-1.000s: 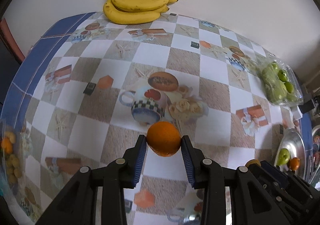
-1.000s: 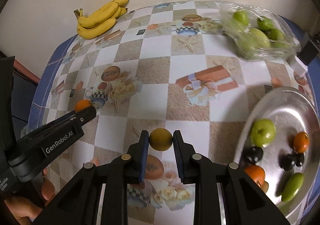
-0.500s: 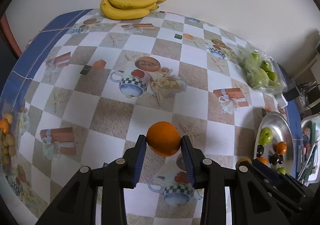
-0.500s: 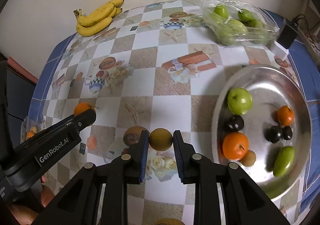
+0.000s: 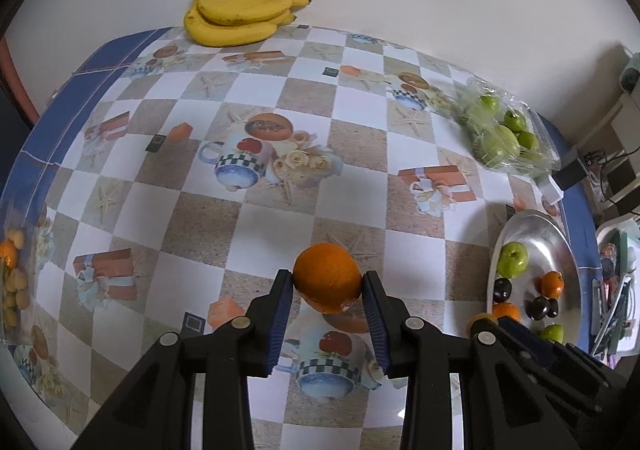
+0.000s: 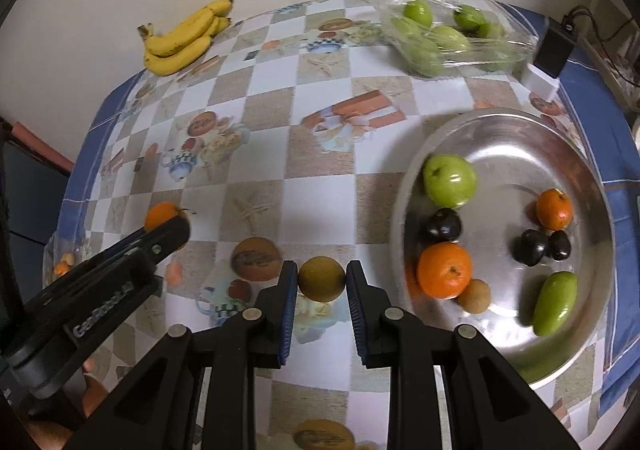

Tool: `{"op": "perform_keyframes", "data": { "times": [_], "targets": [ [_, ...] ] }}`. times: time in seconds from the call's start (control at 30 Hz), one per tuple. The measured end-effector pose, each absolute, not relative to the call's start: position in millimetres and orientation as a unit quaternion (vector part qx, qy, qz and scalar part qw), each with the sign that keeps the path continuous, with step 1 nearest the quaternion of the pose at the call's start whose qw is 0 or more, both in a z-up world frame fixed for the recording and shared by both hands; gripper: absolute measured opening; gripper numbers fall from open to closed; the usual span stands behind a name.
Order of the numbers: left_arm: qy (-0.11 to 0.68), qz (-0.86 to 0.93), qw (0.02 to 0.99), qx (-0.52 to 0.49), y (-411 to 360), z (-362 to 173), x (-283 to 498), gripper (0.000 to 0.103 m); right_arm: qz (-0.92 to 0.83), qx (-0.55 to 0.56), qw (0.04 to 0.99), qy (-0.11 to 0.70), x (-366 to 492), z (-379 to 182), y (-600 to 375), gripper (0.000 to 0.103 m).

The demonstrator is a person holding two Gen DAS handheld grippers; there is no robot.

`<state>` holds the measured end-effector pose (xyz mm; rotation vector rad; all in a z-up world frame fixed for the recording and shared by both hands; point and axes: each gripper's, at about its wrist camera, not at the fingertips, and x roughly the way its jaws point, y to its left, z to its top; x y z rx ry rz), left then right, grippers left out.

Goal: Organize fruits
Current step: 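Carry the orange with the left tool while the right tool carries the brown fruit over the steel bowl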

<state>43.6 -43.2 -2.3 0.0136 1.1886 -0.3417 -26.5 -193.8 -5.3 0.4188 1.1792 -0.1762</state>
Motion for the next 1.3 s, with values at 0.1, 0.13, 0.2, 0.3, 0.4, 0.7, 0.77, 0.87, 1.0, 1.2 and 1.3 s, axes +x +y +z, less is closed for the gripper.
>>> {"op": "perform_keyframes", "data": {
  "times": [0.1, 0.13, 0.2, 0.3, 0.4, 0.7, 0.77, 0.87, 1.0, 1.2, 1.3],
  "targets": [
    [0.558, -0.165, 0.813, 0.007, -48.9, -2.0, 41.6, 0.038, -0.095, 0.206, 0.803, 0.551, -29.9, -6.6, -205.2, 0.026],
    [0.558, -0.167, 0.813, 0.008, -51.3, -2.0, 40.7, 0.038, -0.097, 0.209, 0.803, 0.550, -30.6, -6.5, -208.1, 0.026],
    [0.557, -0.171, 0.812, 0.013, -56.4, -1.8, 38.4, 0.038, -0.103, 0.215, 0.801, 0.550, -32.3, -7.0, -214.8, 0.026],
    [0.554, -0.180, 0.812, 0.023, -66.0, -0.3, 32.9, 0.038, -0.108, 0.228, 0.798, 0.547, -36.1, -6.9, -224.3, 0.026],
    [0.550, -0.194, 0.812, 0.036, -78.1, 2.3, 26.6, 0.038, -0.121, 0.246, 0.795, 0.541, -41.4, -6.4, -238.9, 0.026],
    [0.543, -0.256, 0.795, 0.083, -126.7, 4.0, -2.5, 0.038, -0.175, 0.276, 0.781, 0.532, -62.3, -9.4, -284.6, 0.026],
    [0.543, -0.272, 0.789, 0.094, -138.7, 3.2, -11.4, 0.038, -0.187, 0.280, 0.778, 0.530, -67.3, -9.8, -294.5, 0.026],
    [0.536, -0.291, 0.783, 0.121, -157.7, 2.5, -25.5, 0.038, -0.196, 0.285, 0.776, 0.527, -73.8, -9.0, -304.8, 0.026],
    [0.530, -0.316, 0.774, 0.141, -175.5, 2.4, -41.4, 0.038, -0.205, 0.290, 0.775, 0.522, -80.4, -7.7, -315.1, 0.026],
    [0.526, -0.337, 0.764, 0.162, -190.8, -4.1, -54.5, 0.038, -0.208, 0.293, 0.773, 0.522, -85.4, -9.7, -320.8, 0.026],
    [0.525, -0.341, 0.760, 0.173, -195.3, -8.3, -58.1, 0.038, -0.207, 0.292, 0.772, 0.525, -85.1, -11.3, -319.9, 0.026]
  ]
}}
